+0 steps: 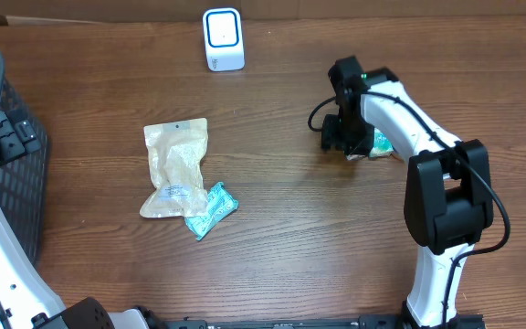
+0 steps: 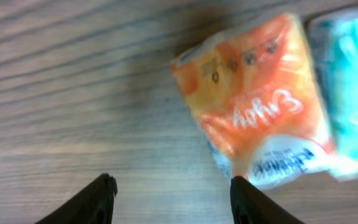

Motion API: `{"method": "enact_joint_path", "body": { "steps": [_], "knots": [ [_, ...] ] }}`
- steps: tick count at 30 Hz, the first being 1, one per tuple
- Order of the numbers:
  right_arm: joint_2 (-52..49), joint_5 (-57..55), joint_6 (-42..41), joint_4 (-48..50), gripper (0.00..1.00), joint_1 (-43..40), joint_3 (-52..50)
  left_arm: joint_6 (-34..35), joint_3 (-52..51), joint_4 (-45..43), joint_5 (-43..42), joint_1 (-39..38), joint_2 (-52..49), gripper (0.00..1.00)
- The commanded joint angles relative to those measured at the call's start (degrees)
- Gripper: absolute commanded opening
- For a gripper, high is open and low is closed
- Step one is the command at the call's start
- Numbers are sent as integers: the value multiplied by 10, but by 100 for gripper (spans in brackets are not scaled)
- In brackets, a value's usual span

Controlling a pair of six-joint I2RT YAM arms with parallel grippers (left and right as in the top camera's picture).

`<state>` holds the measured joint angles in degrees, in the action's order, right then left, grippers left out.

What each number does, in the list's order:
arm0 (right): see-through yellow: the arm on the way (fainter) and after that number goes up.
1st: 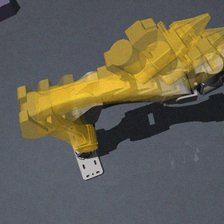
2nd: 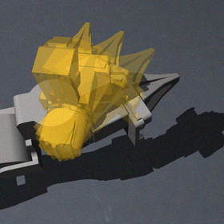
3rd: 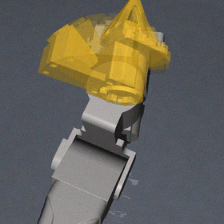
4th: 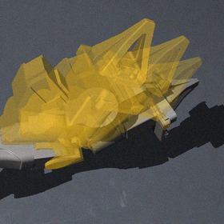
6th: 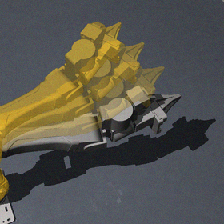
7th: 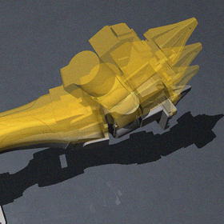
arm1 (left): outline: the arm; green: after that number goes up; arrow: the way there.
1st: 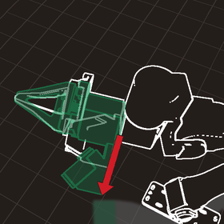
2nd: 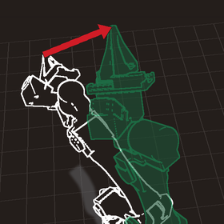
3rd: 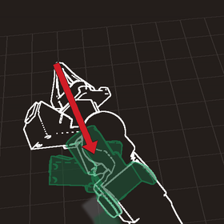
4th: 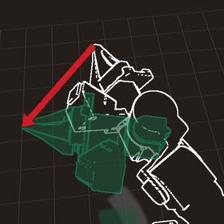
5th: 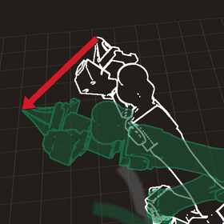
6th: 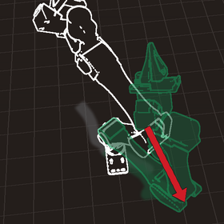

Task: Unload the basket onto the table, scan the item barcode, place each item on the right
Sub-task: 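Carry the Kleenex pack back and set it beside the orange packet, then move the right gripper left over the teal packet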

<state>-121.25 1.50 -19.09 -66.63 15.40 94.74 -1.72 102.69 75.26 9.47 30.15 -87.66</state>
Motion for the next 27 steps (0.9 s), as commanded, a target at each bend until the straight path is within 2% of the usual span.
{"method": "enact_joint_path", "body": {
  "steps": [1, 7, 11, 15, 21, 27],
  "knots": [
    [7, 23, 31, -47, 57, -1, 87, -9, 9, -1, -1, 2, 0, 100],
    [28, 38, 46, -139, 56, -1, 176, -9, 9, -1, -1, 2, 0, 99],
    [62, 56, 60, -169, 57, 0, 202, -9, 9, -1, -1, 2, 0, 100],
    [111, 132, 104, -186, 57, 0, 202, -9, 9, -1, -1, 2, 0, 100],
    [137, 196, 122, -214, 57, 1, 200, -9, 9, -1, -1, 2, 0, 100],
    [136, 234, 121, -163, 61, 29, 136, -9, 9, -1, -1, 2, 0, 99]
  ]
}}
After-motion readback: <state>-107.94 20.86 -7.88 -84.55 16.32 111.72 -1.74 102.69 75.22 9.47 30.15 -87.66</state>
